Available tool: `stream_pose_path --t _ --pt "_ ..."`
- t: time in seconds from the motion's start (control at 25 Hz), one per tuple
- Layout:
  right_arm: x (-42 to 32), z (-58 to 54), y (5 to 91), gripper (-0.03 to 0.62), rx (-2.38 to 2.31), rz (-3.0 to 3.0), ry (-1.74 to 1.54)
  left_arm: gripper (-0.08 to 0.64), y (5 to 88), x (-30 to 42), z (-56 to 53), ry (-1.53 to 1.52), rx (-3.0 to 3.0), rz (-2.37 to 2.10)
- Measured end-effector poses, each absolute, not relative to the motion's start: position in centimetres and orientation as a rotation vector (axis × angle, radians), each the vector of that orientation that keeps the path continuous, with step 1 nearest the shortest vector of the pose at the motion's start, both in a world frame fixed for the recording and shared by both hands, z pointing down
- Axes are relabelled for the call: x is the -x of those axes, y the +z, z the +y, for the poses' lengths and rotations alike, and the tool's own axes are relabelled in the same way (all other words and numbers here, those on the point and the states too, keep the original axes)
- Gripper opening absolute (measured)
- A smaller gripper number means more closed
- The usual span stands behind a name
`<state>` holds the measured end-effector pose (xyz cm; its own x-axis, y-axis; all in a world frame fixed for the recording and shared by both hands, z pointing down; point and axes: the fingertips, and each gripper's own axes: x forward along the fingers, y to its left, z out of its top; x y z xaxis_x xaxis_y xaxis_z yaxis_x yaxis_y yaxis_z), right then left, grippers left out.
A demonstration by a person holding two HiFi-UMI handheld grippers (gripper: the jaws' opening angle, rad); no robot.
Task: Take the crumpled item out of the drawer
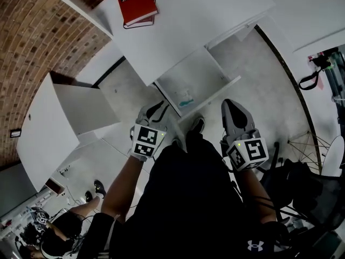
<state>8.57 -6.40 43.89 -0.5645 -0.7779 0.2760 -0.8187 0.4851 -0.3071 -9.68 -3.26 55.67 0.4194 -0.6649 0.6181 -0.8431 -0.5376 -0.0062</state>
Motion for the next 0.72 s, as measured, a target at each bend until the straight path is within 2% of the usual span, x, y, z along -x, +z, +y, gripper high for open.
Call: stream_pose_path --t 0.36,0.72 --pt "-10.7 -8.7 47.1 0.003 -1.413 -2.535 0.721 0.087 64.4 8.3 -6.2 1.167 -2.378 -1.160" --pt "-12.2 -8.6 49.9 0.003 -1.534 -2.372 0.812 0.087 75.4 5.2 -6.5 1.461 -2.403 -0.734"
